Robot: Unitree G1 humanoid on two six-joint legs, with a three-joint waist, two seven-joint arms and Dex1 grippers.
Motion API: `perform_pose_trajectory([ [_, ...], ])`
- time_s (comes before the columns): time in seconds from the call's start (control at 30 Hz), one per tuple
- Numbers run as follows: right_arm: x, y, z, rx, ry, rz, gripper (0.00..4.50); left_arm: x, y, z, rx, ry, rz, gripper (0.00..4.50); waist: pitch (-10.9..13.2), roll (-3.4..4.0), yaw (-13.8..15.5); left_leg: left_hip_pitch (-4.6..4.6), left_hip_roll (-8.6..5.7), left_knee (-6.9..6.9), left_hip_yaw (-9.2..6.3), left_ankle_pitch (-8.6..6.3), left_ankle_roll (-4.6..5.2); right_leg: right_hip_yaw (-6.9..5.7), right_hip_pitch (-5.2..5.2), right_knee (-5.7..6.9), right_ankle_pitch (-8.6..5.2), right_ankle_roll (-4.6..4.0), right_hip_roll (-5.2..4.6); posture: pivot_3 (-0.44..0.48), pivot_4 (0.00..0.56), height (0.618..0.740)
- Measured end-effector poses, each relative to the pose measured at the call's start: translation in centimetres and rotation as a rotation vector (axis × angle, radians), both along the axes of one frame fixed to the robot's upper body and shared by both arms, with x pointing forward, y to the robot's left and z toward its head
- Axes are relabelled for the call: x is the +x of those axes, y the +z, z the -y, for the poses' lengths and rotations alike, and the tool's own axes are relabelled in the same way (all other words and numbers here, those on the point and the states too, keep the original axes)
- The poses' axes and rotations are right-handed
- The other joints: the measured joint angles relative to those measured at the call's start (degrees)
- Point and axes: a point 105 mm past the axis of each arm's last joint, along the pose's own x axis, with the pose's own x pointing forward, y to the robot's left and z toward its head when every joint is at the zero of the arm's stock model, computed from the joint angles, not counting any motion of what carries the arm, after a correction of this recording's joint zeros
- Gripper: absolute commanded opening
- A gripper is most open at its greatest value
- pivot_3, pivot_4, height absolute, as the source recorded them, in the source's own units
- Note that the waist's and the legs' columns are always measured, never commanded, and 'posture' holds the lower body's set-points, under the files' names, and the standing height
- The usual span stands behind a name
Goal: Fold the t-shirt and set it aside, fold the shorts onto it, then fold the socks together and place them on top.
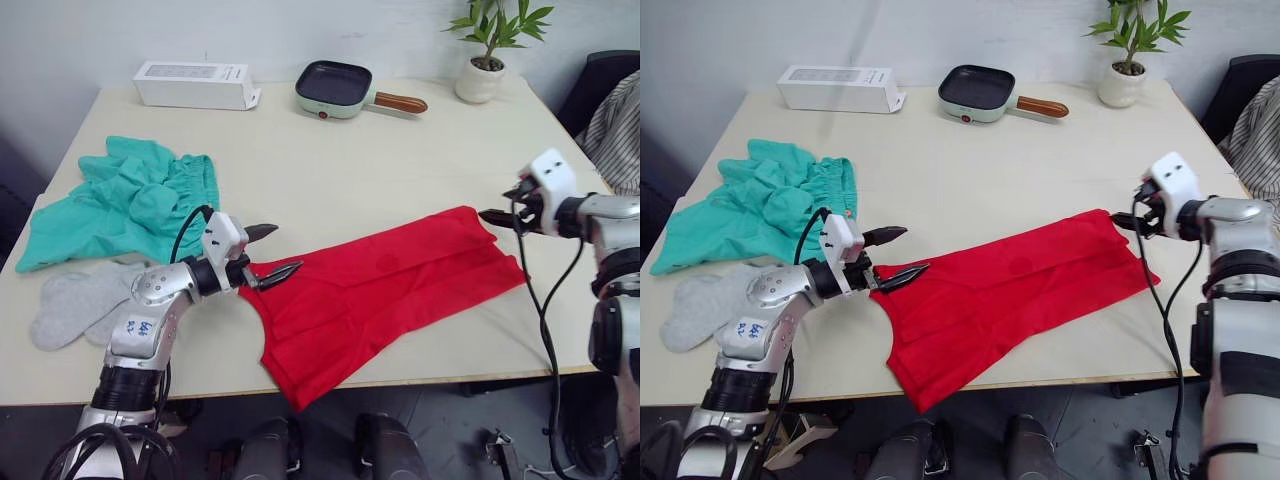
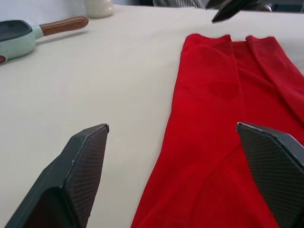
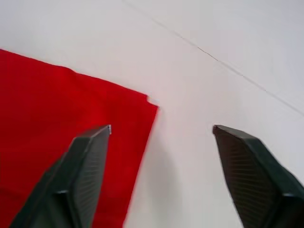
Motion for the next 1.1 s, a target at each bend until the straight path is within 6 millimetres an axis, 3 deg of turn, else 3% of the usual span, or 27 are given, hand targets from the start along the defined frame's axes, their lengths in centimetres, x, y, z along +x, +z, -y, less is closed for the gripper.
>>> perform_pose_trajectory([
  [0.1, -3.6, -1.1, 1.8, 0.150, -0.030, -0.176, 4.43, 1.4, -0.9, -0.2, 0.079, -0.035, -0.042, 4.50, 0.0, 0.00, 0.3, -0.04, 0.02, 0.00, -0.09, -0.02, 0.00, -0.05, 0.01, 0.00, 0.00, 0.00, -0.07, 0.000, 0.150, 0.740],
  [0.17, -6.2, -2.6, 1.9, 0.256, -0.078, -0.297, 4.43, 2.1, -1.5, -0.5, 0.124, -0.064, -0.057, 4.50, 0.0, 0.00, 0.3, -0.11, 0.02, 0.00, -0.12, -0.03, -0.01, -0.05, -0.02, 0.03, 0.00, 0.00, -0.09, 0.000, 0.150, 0.740],
  [0.37, -12.1, -5.5, -1.9, 0.426, -0.155, -0.479, 4.43, 4.7, -1.6, 0.5, 0.169, -0.108, -0.081, 4.50, 0.0, -0.07, 0.2, -0.11, 0.05, 0.06, -0.11, -0.30, -0.19, -0.20, -0.05, -0.08, 0.01, 0.01, -0.12, 0.000, 0.150, 0.740],
  [0.5, -13.2, -6.9, -4.4, 0.474, -0.171, -0.490, 4.43, 5.6, -2.3, 0.8, 0.192, -0.105, -0.117, 4.50, 0.0, -0.10, 0.0, -0.05, 0.05, 0.07, -0.04, -0.35, -0.29, -0.17, -0.07, 0.02, 0.02, 0.01, -0.09, 0.000, 0.150, 0.740],
  [0.63, -12.8, -7.4, -6.3, 0.493, -0.169, -0.448, 4.43, 6.3, -3.3, 1.5, 0.192, -0.094, -0.177, 4.50, -0.2, -0.40, 0.0, -0.05, 0.06, 0.07, -0.06, -0.29, -0.18, -0.20, -0.07, 0.02, 0.02, 0.01, -0.06, 0.000, 0.150, 0.740],
  [0.67, -12.4, -7.6, -6.9, 0.507, -0.170, -0.436, 4.48, 6.4, -3.3, 1.8, 0.192, -0.098, -0.187, 4.31, -0.3, -0.60, -0.1, -0.03, 0.06, 0.07, -0.05, -0.25, -0.11, -0.18, -0.07, 0.02, 0.02, 0.01, -0.05, 0.000, 0.150, 0.740],
  [0.8, -11.0, -7.8, -8.9, 0.526, -0.154, -0.412, 3.56, 6.3, -3.6, 3.4, 0.206, -0.155, -0.210, 3.34, -0.5, -0.98, -0.2, 0.01, 0.09, 0.07, -0.04, -0.37, -0.32, -0.17, -0.05, 0.03, 0.03, 0.00, -0.06, 0.000, 0.150, 0.740],
  [1.1, -8.8, -8.5, -10.5, 0.532, -0.170, -0.333, 0.34, 5.7, -4.0, 4.8, 0.200, -0.218, -0.223, 0.37, -0.6, -1.03, -0.1, 0.01, 0.09, 0.04, -0.02, -0.29, -0.17, -0.17, -0.06, 0.03, 0.02, -0.01, -0.05, 0.000, 0.150, 0.740],
])
